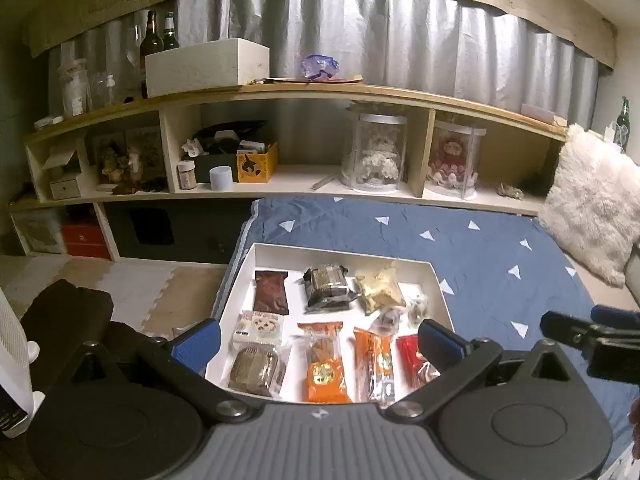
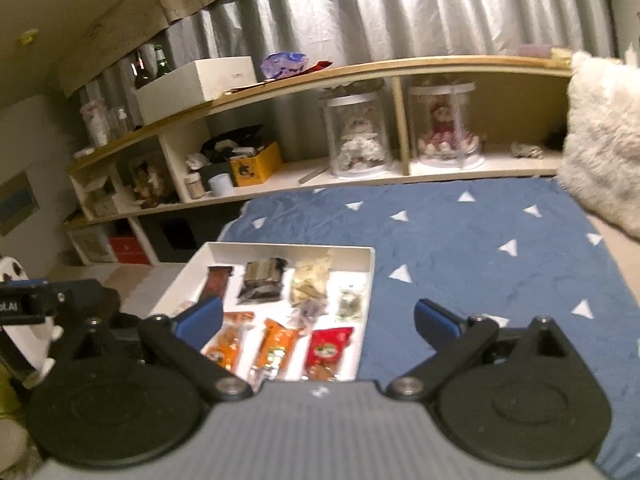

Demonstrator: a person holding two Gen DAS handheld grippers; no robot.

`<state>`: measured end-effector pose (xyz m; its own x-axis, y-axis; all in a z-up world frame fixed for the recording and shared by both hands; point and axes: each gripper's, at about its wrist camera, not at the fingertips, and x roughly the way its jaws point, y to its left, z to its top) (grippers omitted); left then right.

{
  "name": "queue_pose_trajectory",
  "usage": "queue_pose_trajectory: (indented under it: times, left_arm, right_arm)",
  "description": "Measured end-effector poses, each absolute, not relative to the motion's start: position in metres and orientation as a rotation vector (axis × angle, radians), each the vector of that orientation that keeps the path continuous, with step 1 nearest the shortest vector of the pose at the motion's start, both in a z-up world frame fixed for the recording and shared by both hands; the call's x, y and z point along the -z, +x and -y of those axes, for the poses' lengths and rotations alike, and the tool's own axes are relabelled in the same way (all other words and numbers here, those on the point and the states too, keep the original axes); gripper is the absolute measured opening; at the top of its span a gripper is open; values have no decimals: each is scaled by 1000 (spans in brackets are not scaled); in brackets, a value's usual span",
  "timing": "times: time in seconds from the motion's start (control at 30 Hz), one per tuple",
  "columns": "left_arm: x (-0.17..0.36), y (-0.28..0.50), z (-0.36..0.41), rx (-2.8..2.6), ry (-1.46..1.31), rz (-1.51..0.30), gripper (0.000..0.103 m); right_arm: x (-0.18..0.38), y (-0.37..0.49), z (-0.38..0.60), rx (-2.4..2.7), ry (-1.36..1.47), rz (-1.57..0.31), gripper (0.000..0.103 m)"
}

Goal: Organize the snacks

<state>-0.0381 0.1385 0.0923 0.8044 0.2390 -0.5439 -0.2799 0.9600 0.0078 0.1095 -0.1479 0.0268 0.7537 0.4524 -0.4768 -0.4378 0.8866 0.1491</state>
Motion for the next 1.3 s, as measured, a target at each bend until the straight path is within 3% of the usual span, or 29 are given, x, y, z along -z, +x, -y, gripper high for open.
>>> queue_pose_trajectory:
  times: [0.47, 1.3]
  left_arm:
    - [-74, -66, -116, -325, 63, -556, 103]
    - [-38, -73, -120, -261, 32, -573, 103]
  right_arm:
    - [-19, 69, 162, -440, -22, -477, 103]
    - [7, 56, 168, -377, -101, -465, 103]
